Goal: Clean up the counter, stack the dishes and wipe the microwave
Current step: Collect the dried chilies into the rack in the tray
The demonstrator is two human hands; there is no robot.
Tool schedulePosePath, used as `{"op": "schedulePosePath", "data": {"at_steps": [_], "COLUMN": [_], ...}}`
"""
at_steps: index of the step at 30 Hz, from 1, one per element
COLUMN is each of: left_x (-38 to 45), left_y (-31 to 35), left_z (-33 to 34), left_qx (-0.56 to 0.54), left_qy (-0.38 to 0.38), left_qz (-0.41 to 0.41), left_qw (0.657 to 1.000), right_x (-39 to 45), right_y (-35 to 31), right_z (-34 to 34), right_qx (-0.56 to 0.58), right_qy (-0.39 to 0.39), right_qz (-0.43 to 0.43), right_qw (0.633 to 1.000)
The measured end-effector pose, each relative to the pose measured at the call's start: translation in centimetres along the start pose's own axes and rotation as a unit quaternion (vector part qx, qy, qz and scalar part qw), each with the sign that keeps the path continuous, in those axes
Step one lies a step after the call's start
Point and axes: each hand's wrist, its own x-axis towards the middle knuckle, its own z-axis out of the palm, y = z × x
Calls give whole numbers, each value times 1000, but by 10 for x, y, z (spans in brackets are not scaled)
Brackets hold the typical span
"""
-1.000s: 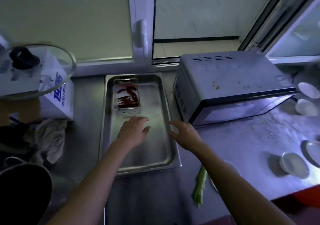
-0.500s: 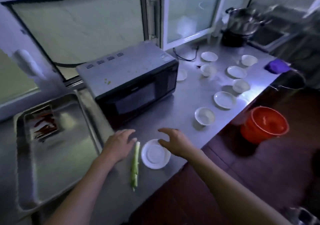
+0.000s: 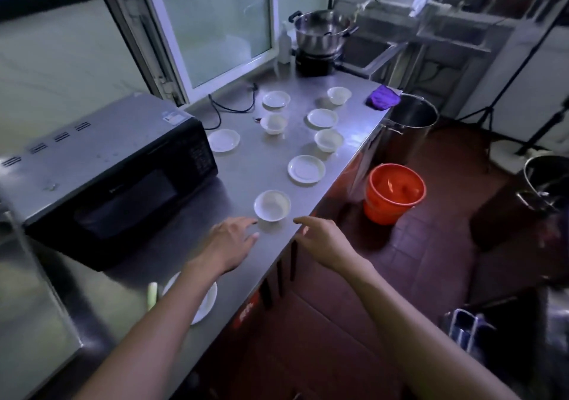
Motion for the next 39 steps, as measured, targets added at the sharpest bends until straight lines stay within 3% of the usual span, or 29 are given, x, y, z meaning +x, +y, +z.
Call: {"op": "schedulePosePath", "data": {"at_steps": [8,23,32,39], "left_x": [39,224,301,372], "left_y": [14,48,100,155], "left_z": [25,33,56,65], "left_qx": [-23,-102,-115,-86], "left_qy": [-47,-63,-96,-112], "left_qz": [7,59,95,58], "left_qw": [999,991,984,988], "right_x": [17,140,189,239], "right_y": [30,62,107,166], "right_z": [-12,-77,-131,-203], "right_qx": [-4,-90,-81,-95], "right_qy": [-3,13,35,26], "right_qz": [27,64,73,41], "right_qw": [1000,994,993,994]}}
